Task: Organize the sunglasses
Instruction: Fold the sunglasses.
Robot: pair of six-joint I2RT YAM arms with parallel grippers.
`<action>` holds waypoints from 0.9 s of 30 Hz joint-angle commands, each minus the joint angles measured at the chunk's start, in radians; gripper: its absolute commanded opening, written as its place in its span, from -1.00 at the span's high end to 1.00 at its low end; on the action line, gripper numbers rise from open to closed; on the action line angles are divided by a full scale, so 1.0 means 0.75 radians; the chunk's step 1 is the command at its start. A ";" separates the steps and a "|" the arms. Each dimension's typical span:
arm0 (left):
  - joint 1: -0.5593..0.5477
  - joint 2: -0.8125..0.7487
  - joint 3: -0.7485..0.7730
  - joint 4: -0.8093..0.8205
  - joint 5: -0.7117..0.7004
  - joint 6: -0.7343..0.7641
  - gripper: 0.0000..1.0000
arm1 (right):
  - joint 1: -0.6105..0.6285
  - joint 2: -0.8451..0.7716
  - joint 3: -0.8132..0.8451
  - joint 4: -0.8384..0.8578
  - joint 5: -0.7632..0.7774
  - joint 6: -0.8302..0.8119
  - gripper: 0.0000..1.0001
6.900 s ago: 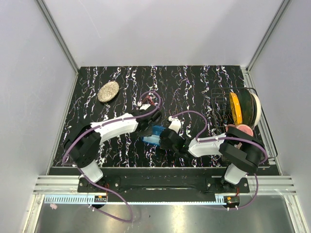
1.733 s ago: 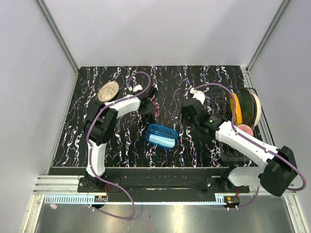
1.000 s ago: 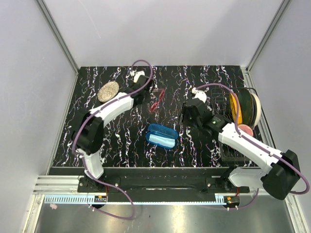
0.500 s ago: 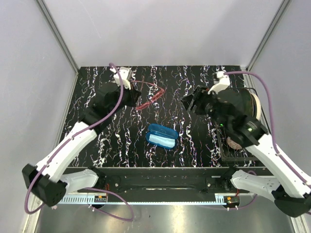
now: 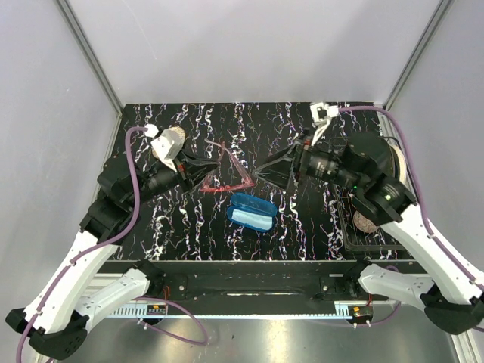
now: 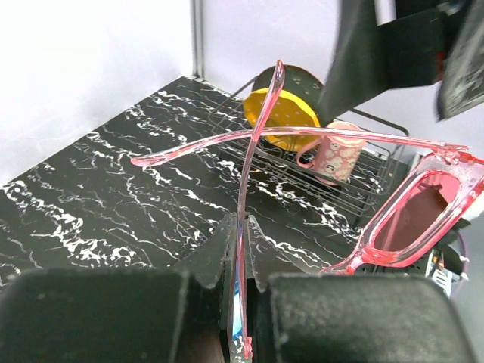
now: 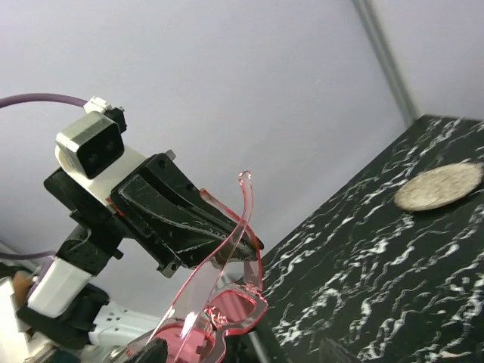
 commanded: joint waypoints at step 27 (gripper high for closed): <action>-0.040 -0.040 -0.083 0.259 0.085 0.120 1.00 | -0.003 0.195 -0.124 0.552 -0.374 0.536 -0.45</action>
